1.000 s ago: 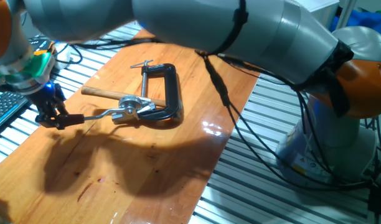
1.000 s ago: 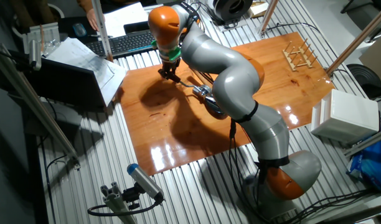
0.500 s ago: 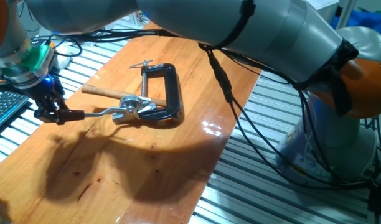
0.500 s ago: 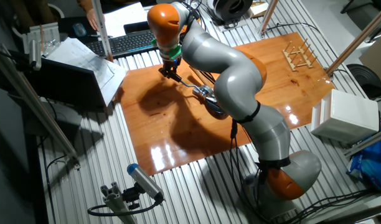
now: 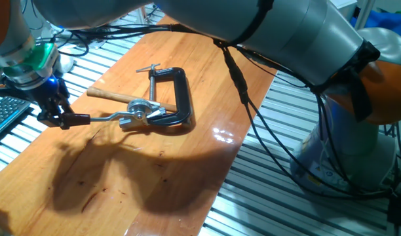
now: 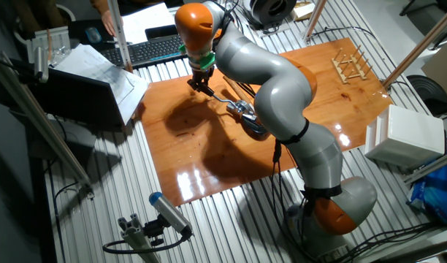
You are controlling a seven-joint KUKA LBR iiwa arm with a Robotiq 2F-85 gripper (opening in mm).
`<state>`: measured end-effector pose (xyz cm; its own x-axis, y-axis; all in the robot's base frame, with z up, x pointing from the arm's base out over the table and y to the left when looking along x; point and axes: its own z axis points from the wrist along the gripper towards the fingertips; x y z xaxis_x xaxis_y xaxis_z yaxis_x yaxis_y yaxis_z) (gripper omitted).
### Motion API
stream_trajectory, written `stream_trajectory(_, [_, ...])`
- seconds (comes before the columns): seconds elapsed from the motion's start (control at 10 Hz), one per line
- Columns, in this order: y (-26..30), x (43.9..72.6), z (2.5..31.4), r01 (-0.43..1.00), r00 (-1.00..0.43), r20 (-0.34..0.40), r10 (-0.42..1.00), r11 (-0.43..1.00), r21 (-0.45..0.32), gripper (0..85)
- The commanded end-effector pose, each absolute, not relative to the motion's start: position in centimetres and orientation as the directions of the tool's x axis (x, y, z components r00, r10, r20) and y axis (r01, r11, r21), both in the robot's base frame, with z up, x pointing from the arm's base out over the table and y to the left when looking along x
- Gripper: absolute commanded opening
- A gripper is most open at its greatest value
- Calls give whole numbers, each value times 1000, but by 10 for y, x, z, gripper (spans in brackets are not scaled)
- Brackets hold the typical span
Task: Pull up the lever
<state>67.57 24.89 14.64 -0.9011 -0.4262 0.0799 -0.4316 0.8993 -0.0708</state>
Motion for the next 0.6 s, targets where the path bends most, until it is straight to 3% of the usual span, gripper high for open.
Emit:
stream_trajectory(0.0, [248, 675, 147, -432, -901, 80, -426, 899, -70, 0])
stream_trajectory(0.5, [243, 673, 149, -432, -901, 62, -429, 901, -49, 0])
